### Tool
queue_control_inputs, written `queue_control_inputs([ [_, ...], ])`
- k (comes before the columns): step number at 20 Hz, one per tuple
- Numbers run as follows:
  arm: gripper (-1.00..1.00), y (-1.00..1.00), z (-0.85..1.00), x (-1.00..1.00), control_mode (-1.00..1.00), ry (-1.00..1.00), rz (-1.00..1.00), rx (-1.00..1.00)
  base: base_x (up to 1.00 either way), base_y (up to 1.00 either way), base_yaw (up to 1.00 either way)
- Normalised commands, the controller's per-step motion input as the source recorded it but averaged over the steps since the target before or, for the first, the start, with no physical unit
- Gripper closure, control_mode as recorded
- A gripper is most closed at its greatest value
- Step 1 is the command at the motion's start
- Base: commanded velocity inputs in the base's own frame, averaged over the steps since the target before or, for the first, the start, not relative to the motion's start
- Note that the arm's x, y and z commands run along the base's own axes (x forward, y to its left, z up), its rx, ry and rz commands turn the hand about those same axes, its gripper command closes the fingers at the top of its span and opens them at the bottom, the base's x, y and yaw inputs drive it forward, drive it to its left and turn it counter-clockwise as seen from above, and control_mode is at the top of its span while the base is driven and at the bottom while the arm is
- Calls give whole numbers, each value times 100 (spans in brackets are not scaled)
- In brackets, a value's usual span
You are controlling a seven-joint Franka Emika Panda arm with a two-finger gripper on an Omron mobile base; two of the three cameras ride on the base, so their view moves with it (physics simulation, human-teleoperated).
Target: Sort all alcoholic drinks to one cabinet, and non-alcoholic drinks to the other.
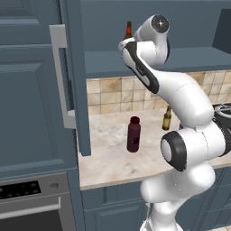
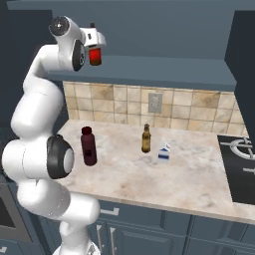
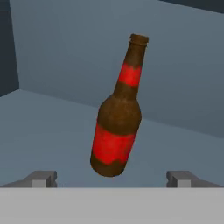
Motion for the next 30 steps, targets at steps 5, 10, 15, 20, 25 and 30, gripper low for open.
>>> queue_control_inputs([
  [5,-100,-3,-31,-100,-100,0,-13,6,0,0,0],
  [10,-100,-29,-47,-100,-100,0,-12,6,0,0,0],
  [15,-100,-73,-25,-100,-100,2,-17,11,0,0,0],
  [20,-100,-94,-24,-93,-100,10,-18,15,0,0,0],
  [25,-100,-87,-71,-37,-100,21,-8,14,0,0,0],
  [30,-100,-62,-100,17,-100,22,0,14,0,0,0],
])
